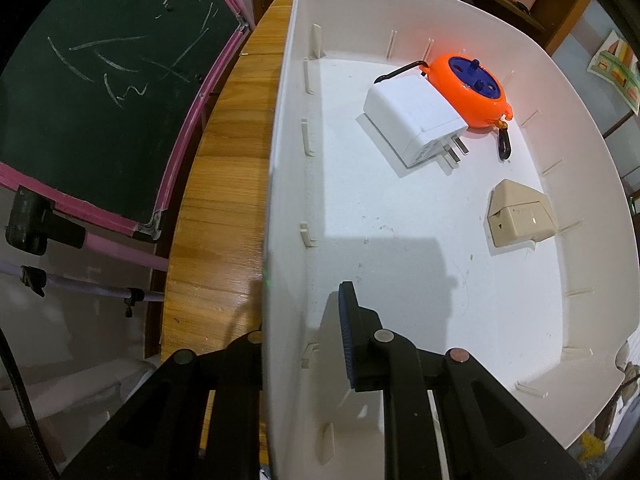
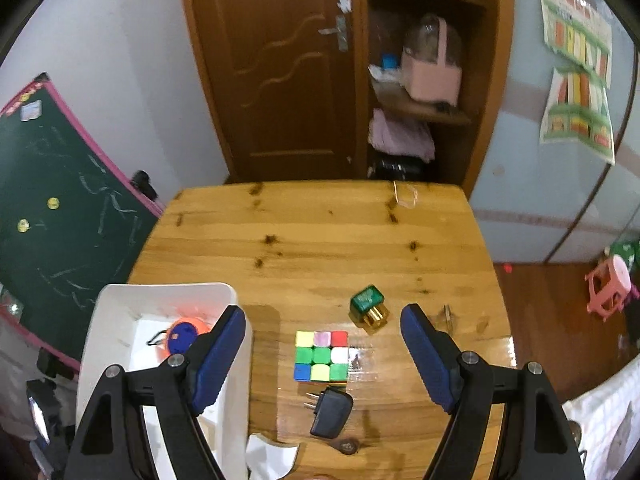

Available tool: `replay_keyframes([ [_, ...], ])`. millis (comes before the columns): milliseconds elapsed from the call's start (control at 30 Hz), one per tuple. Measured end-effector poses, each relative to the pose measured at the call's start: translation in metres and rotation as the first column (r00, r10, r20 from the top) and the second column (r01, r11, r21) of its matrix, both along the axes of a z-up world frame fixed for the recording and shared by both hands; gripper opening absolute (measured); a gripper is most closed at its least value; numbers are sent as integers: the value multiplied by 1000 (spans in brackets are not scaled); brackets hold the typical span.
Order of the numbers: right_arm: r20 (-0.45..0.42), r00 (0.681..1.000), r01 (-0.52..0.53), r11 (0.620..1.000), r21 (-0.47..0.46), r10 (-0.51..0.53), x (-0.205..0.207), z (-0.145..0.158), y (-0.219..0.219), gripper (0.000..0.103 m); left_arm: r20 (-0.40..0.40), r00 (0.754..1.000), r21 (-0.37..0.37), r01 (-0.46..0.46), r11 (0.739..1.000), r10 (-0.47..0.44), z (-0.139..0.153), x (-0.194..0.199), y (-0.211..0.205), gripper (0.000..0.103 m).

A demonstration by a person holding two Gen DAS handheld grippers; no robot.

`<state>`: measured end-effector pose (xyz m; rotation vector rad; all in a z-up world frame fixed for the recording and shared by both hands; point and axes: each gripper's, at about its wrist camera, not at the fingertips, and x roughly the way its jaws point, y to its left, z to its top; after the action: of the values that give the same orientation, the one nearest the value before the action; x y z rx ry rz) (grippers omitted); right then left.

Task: Organize rigid objects
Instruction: 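Move the right tool to the Rubik's cube on the table, then grasp the Rubik's cube with the right tool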

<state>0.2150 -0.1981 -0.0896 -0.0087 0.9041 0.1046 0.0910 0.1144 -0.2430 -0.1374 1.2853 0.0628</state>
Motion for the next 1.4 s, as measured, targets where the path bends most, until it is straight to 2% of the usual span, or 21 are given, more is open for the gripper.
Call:
replay_keyframes([
  [400,-210,978,2,1000,-6,-4,40,-86,6,81,2,1000,-10,-1,1000,1,1,0,3,18],
  [667,-274,961,-27,1000,-3,25,48,-115,14,81,1,1000,-8,-1,1000,1,1,0,3,18],
  [900,-348,937,-3,1000,20,10,59,-139,10,79,1,1000,-10,-2,1000,2,1,0,5,18],
  [933,-356,934,-1,1000,21,9,59,-141,10,73,1,1000,-9,-1,1000,1,1,0,5,18],
  [967,-365,931,-2,1000,22,10,59,-143,9,62,1,1000,-9,-1,1000,1,1,0,5,18],
  [1000,-379,925,-1,1000,31,13,61,-146,9,61,2,1000,-9,0,1000,0,1,0,5,18],
  [1233,-346,938,13,1000,4,-11,54,-140,8,57,2,1000,-8,0,1000,0,2,-1,6,18],
  [1400,-305,951,56,998,25,-45,43,-122,-4,56,2,1000,-9,-1,1000,1,2,-1,7,18],
])
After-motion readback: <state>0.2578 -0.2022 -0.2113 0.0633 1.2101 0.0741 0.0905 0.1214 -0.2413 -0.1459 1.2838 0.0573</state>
